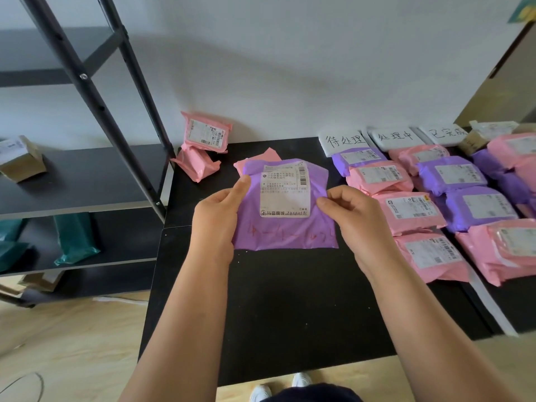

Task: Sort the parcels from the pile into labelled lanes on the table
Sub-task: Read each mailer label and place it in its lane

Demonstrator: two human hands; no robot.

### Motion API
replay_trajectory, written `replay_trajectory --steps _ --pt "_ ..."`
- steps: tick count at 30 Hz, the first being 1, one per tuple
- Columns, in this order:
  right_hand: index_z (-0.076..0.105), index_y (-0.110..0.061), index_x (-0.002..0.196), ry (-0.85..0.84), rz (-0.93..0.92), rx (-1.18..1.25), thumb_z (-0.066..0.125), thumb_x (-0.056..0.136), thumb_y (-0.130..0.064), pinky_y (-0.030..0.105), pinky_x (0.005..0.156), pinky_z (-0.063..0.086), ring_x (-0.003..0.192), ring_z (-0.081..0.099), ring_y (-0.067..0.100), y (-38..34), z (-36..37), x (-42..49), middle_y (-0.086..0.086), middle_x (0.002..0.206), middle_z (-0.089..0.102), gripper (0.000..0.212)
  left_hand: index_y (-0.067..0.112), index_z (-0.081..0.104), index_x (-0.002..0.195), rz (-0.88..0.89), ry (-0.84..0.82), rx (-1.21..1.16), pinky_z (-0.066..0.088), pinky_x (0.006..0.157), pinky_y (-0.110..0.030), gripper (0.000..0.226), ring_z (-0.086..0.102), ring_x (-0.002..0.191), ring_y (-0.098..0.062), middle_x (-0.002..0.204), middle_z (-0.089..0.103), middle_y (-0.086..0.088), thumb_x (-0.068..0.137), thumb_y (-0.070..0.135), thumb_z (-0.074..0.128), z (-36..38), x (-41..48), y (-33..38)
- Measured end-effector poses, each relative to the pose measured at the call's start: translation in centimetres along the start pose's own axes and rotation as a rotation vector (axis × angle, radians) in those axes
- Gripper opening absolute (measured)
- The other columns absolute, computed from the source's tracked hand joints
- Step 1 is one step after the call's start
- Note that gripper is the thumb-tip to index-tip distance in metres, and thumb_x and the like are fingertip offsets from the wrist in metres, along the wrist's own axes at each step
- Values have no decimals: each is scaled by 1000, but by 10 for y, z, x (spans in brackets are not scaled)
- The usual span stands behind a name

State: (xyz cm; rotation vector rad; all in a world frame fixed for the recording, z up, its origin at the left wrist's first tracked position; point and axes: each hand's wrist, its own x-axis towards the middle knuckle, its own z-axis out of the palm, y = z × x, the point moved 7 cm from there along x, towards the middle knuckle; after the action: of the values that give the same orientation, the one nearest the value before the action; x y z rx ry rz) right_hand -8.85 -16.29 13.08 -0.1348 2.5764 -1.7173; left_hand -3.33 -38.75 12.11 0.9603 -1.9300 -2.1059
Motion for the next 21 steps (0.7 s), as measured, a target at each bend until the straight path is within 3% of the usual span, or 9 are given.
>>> replay_trajectory --steps 2,6,12,21 --pt "66 -11 95 44 43 73 66 94 -23 10 53 45 70 64 4 3 -4 0 -3 82 68 12 26 73 93 12 -25 54 58 88 -48 32 71 95 -24 98 75 0 78 54 75 2 1 -1" --pt "66 -14 98 96 108 128 66 94 -25 12 54 43 81 67 11 8 -8 0 -3 87 69 11 19 74 102 31 -45 99 59 84 -37 29 71 94 -20 98 75 -2 78 33 81 2 4 -4" --pt "66 -15 96 105 137 128 67 94 -26 14 54 47 82 70 11 10 -6 -3 -3 88 71 11 21 71 88 31 -22 74 53 70 -26 9 68 86 -14 92 73 -1 85 28 75 0 4 -5" --pt "66 -12 95 139 114 73 67 94 -24 13 54 48 72 67 5 12 -9 -5 -6 81 69 12 23 72 83 66 -30 35 56 74 -30 4 71 87 -19 89 75 -2 85 22 76 4 6 -6"
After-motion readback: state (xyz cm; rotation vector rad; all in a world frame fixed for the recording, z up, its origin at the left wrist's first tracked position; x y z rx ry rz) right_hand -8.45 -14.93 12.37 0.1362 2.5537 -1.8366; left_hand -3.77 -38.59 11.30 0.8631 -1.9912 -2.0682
